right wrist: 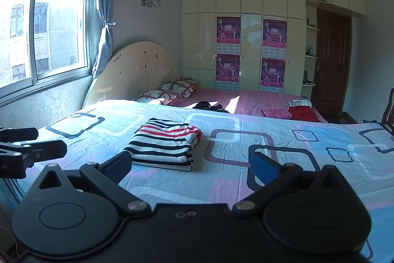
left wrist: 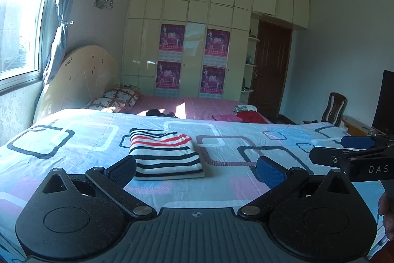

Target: Fold small clothes

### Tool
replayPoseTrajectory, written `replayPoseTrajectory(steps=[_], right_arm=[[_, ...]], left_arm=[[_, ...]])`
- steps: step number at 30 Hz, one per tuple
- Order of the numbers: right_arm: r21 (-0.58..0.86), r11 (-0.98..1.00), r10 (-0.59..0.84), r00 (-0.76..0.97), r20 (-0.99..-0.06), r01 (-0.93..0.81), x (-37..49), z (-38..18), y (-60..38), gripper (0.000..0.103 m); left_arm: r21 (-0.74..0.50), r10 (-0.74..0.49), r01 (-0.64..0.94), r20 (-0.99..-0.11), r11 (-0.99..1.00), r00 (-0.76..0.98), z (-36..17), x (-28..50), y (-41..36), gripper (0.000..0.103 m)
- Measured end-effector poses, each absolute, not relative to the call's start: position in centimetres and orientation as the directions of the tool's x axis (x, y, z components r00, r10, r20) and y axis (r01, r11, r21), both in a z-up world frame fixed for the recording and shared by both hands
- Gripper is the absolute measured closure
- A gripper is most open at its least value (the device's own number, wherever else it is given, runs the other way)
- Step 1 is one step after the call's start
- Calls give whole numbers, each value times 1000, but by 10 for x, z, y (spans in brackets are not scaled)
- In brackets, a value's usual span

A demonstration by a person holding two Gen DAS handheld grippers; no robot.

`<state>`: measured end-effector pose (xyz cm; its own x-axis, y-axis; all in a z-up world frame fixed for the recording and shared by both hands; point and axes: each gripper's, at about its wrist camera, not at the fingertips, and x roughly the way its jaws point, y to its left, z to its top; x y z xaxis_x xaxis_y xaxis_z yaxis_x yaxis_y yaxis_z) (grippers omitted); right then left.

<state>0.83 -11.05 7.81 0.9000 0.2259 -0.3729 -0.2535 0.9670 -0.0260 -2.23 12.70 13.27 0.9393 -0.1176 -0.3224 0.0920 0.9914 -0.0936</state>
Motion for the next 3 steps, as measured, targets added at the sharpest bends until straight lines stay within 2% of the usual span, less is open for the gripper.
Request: replayPoseTrajectory(steps=[3], right_arm=[[-24, 966, 230, 898, -374, -257, 9, 78, -111, 1]], left_arm=[[-107, -123, 92, -329, 990, 936, 134, -22, 125, 0]])
